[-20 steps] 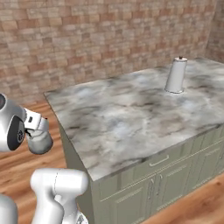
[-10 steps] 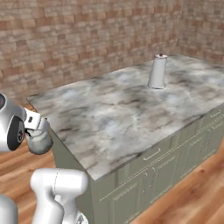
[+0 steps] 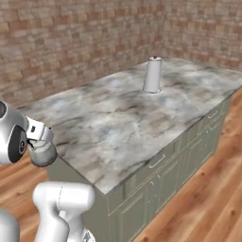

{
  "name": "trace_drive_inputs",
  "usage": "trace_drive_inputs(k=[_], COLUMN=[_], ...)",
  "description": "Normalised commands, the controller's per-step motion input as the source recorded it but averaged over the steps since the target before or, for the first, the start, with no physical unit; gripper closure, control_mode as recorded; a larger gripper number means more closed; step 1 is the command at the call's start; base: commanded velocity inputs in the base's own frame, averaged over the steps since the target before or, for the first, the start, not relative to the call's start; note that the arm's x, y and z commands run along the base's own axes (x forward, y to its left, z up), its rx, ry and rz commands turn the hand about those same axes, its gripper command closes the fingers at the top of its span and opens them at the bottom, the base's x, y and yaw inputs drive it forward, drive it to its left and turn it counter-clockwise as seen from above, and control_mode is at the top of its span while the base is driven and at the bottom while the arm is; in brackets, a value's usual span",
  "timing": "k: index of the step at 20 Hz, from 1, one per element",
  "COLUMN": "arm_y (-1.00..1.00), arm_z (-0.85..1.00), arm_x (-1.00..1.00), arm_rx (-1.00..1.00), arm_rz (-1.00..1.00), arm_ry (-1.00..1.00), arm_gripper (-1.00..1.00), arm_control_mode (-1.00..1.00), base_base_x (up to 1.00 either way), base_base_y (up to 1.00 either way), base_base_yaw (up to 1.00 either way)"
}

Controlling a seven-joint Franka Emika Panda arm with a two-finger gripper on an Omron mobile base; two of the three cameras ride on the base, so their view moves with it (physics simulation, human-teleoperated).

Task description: The kettle is done boiling. Turn off the stove, then wait for 300 timesteps before moving the kettle to the dining table.

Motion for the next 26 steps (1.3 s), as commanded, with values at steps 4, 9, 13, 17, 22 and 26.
trace_drive_inputs(k=[4, 9, 13, 17, 22, 26], arm_y=[0.00, 0.00, 0.00, 0.00, 0.00, 0.00], arm_z=[0.00, 0.00, 0.00, 0.00, 0.00, 0.00], arm_x=[0.00, 0.00, 0.00, 0.00, 0.00, 0.00], arm_rx=[0.00, 0.00, 0.00, 0.00, 0.00, 0.00], arm_rz=[0.00, 0.00, 0.00, 0.00, 0.00, 0.00], arm_ry=[0.00, 0.00, 0.00, 0.00, 0.00, 0.00], arm_gripper=[1.00, 1.00, 1.00, 1.00, 1.00, 1.00], arm_control_mode=[1.00, 1.00, 1.00, 1.00, 1.00, 1.00], base_base_x=[-0.08, -0.14, -0.03, 0.00, 0.11, 0.16], base_base_y=[0.45, 0.36, 0.43, 0.52, 0.65, 0.67], base_base_yaw=[-0.31, -0.31, -0.30, -0.28, -0.26, -0.26])
